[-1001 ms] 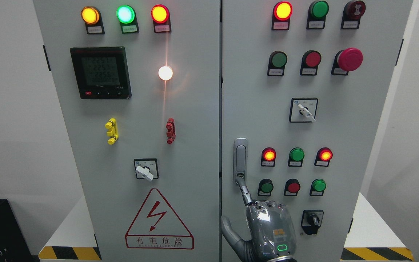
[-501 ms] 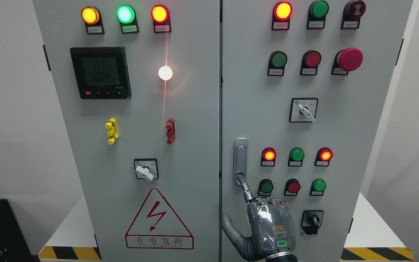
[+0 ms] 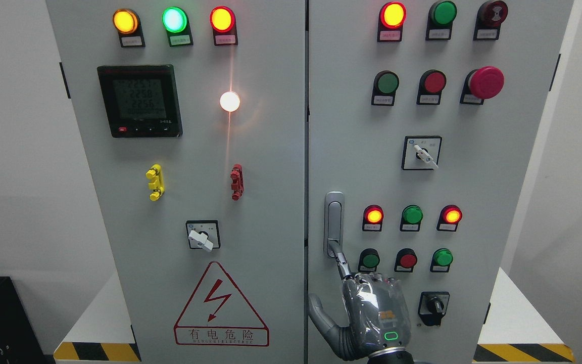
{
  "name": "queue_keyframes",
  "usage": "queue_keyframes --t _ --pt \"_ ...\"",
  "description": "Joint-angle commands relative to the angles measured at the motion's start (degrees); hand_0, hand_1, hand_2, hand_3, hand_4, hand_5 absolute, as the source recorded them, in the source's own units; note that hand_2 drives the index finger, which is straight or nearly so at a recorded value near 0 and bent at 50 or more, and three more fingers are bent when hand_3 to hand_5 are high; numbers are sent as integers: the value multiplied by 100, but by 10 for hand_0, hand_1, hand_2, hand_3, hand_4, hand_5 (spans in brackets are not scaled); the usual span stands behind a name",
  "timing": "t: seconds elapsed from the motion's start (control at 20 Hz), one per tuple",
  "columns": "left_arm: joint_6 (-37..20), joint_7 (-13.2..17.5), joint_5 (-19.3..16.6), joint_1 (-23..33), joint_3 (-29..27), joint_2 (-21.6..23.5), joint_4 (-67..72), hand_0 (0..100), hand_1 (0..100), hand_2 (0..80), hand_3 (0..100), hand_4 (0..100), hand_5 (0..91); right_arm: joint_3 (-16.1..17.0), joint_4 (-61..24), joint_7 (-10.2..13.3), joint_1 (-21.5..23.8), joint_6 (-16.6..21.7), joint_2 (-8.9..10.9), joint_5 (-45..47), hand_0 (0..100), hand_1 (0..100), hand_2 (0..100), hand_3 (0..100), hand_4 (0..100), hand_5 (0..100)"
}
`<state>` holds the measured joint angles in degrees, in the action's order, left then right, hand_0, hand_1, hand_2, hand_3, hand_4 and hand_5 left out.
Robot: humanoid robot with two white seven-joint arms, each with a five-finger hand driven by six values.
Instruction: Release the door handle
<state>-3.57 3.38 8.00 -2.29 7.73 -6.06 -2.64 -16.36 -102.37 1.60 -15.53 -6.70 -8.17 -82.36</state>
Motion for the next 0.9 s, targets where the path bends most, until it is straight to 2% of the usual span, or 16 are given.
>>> queue_keyframes --t 0.0,0.85 --pt "-3 5 0 0 0 0 0 120 556 0 0 0 0 19 41 -11 -3 -6 -9 0 477 174 0 933 958 1000" --pt "-3 5 0 0 0 0 0 120 556 0 0 0 0 10 15 -72 85 2 -9 0 479 172 0 940 962 1000"
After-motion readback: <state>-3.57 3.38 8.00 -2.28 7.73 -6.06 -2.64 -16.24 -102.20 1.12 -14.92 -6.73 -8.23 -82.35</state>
